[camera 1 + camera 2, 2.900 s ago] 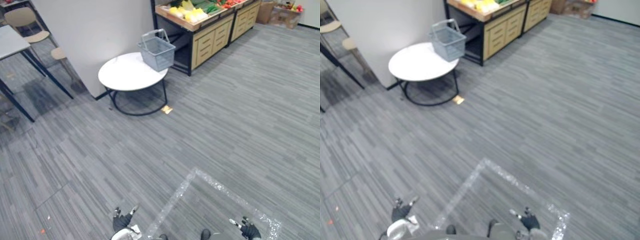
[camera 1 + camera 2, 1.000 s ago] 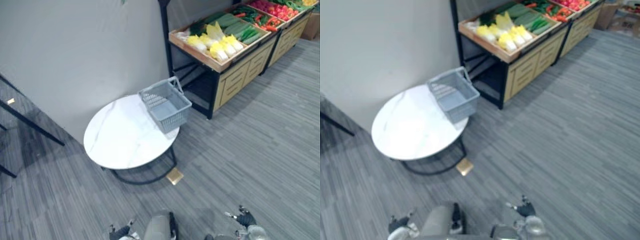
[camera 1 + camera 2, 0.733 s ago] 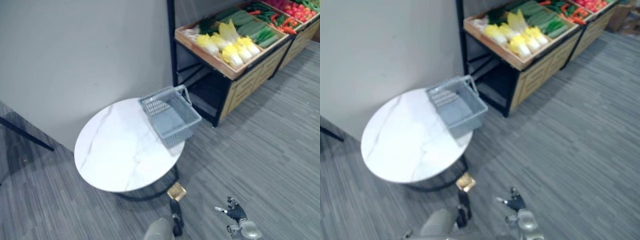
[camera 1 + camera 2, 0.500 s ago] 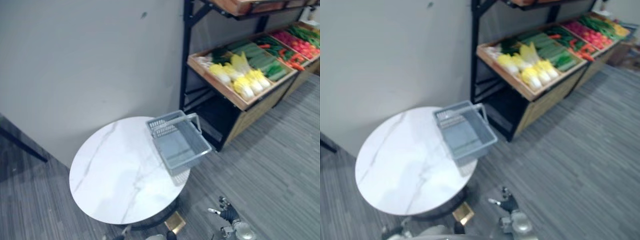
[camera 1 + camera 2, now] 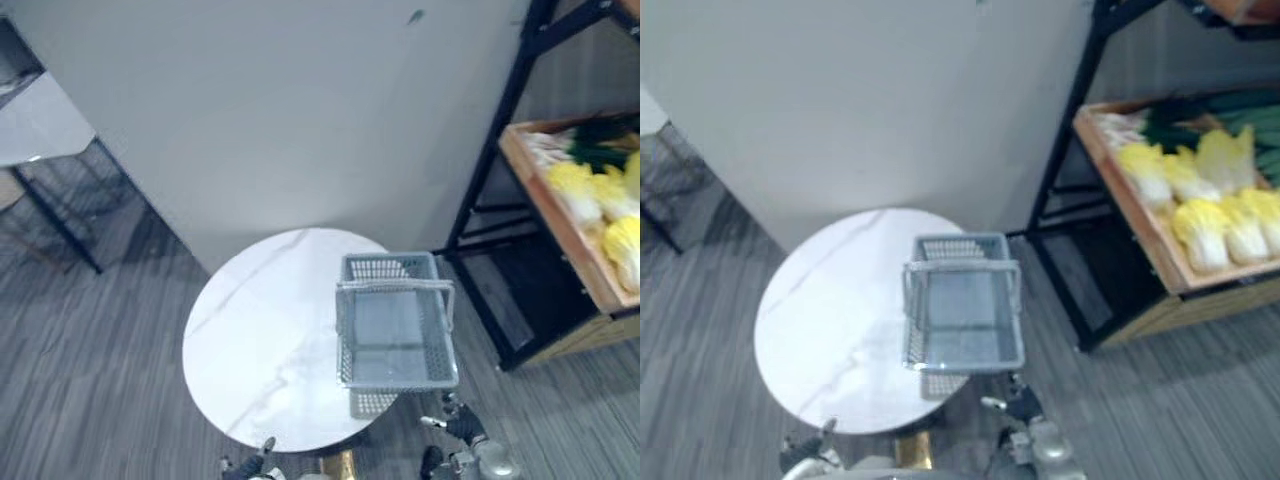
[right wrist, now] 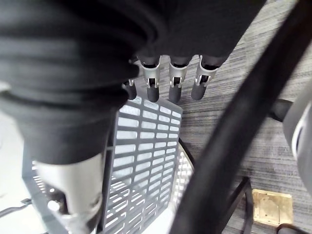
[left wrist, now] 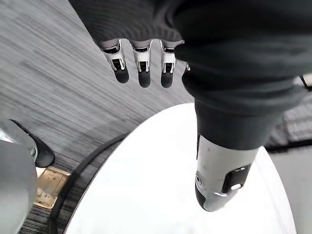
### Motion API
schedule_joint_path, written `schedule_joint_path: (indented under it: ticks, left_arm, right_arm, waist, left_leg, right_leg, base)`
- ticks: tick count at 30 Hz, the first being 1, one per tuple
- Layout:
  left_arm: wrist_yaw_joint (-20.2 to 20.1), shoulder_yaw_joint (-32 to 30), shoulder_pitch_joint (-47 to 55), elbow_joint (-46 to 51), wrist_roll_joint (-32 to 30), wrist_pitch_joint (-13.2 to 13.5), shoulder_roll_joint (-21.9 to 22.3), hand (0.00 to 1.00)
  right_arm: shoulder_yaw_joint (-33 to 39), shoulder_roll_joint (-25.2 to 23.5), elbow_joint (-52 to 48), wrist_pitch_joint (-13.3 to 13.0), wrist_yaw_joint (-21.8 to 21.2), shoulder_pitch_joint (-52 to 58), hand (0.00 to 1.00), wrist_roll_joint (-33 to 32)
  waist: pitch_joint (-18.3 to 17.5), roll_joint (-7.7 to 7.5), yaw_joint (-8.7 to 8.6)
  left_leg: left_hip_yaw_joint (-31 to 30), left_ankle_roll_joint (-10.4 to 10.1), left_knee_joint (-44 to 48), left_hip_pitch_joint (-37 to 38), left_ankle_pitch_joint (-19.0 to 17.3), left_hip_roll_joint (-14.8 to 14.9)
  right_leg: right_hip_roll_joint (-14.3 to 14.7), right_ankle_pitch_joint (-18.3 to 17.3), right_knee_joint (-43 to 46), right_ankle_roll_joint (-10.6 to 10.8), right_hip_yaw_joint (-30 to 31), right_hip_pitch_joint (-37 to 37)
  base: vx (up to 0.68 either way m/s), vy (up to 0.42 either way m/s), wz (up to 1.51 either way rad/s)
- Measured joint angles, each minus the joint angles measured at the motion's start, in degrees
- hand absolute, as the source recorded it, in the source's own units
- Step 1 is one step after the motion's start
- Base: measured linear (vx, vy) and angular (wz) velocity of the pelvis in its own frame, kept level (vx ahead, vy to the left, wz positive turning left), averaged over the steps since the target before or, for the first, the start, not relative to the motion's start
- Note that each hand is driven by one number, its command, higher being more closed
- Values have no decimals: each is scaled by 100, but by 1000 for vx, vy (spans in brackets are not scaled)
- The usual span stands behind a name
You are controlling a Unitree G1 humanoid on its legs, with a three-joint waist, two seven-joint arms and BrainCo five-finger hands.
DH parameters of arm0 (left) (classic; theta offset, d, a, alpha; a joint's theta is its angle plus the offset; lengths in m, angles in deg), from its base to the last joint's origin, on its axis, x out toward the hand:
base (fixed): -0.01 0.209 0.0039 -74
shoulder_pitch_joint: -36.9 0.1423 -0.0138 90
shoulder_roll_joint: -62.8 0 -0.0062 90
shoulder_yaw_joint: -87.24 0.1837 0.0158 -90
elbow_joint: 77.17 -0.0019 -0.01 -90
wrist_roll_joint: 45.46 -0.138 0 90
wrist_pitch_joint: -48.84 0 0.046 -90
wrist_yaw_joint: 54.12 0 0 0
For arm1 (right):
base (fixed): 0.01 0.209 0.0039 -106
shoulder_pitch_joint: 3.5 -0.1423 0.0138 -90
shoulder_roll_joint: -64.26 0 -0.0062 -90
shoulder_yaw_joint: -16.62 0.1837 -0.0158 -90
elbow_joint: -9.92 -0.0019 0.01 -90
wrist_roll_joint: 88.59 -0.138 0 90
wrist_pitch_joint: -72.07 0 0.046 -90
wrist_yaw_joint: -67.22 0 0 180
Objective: Pick vegetable in the basket
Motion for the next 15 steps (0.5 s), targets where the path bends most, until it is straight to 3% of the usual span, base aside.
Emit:
schedule_joint_path:
  ticks: [1, 3, 5, 7, 12, 15]
  left_arm:
    - [4, -15, -22, -64, -3, 9, 2, 0]
    - [8, -10, -30, -240, -15, 16, 1, 0]
    - [66, -29, -36, -318, -44, 13, -3, 0]
    - [125, -33, -56, -416, -59, 41, -7, 0]
    - [191, -214, -54, -672, -72, 73, -211, 0]
    - [206, -441, -45, -795, -113, 70, -226, 0]
  right_arm:
    - [65, 54, 72, 5, 25, 15, 0, -6]
    - [253, 87, 70, 2, 104, 51, 0, -130]
    - [455, 125, 70, -23, 246, 45, 0, -227]
    - [523, 108, 92, -40, 372, 18, 0, -386]
    - [1284, -76, 519, -76, 587, 131, 0, -441]
    - [2301, 151, 832, 32, 856, 315, 0, -300]
  waist:
    - [47, -75, 20]
    - [71, -118, 33]
    - [60, -99, 26]
    - [29, 0, 20]
    - [43, -86, 34]
    - [12, -30, -34]
  left_leg:
    - [517, 0, -7, 1, 318, 47]
    - [1356, 125, -90, 2, 540, 48]
    - [1967, 85, -416, 24, 722, 24]
    - [1980, 83, -847, 36, 733, 53]
    - [2104, 172, -1048, 39, 796, -4]
    - [2153, 298, -1391, 137, 890, -114]
  right_leg:
    - [-72, -15, -91, -24, -265, 261]
    - [-163, -24, -179, -34, -498, 410]
    - [-154, -26, -323, -31, -617, 385]
    - [5, 89, -606, -16, -709, 377]
    - [63, 336, -1012, 22, -690, 485]
    - [31, 371, -1125, 55, -669, 471]
  base:
    - [91, -181, 96]
    - [64, -137, 80]
    - [15, -61, 55]
    - [-58, -3, 40]
    - [-99, 21, -3]
    - [-47, 41, -1]
